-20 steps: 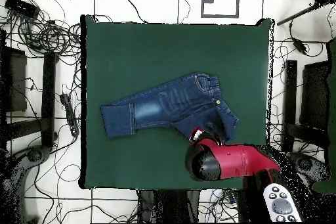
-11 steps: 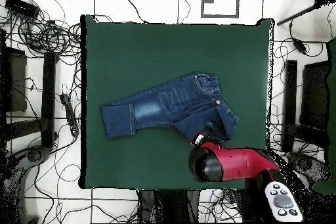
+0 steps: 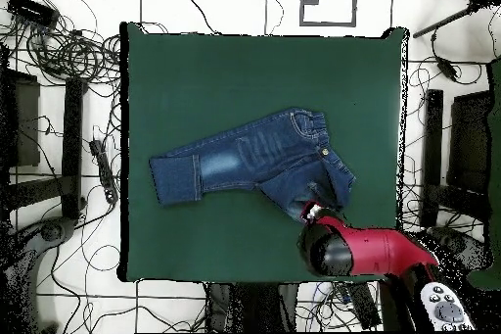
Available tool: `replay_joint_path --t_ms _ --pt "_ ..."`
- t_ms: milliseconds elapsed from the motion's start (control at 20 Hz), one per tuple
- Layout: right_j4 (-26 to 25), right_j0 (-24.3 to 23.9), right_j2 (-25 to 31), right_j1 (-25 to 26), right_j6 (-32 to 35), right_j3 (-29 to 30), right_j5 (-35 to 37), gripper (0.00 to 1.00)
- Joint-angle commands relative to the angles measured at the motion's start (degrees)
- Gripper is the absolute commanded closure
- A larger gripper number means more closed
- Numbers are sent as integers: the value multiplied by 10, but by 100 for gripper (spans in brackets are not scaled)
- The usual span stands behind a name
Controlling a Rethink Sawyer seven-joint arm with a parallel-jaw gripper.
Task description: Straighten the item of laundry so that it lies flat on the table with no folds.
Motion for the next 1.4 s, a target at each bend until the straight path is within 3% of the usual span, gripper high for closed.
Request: replay_joint_path --t_ms 50,350,600,950,1400 --pt "-3 -6 51 -26 -12 24 -5 0" --pt "-9 -17 58 -20 -18 17 -7 0" --pt "4 -23 75 -54 -26 38 17 0" --pt "19 30 52 -35 20 14 15 0" --pt "58 46 52 -47 14 -19 66 0"
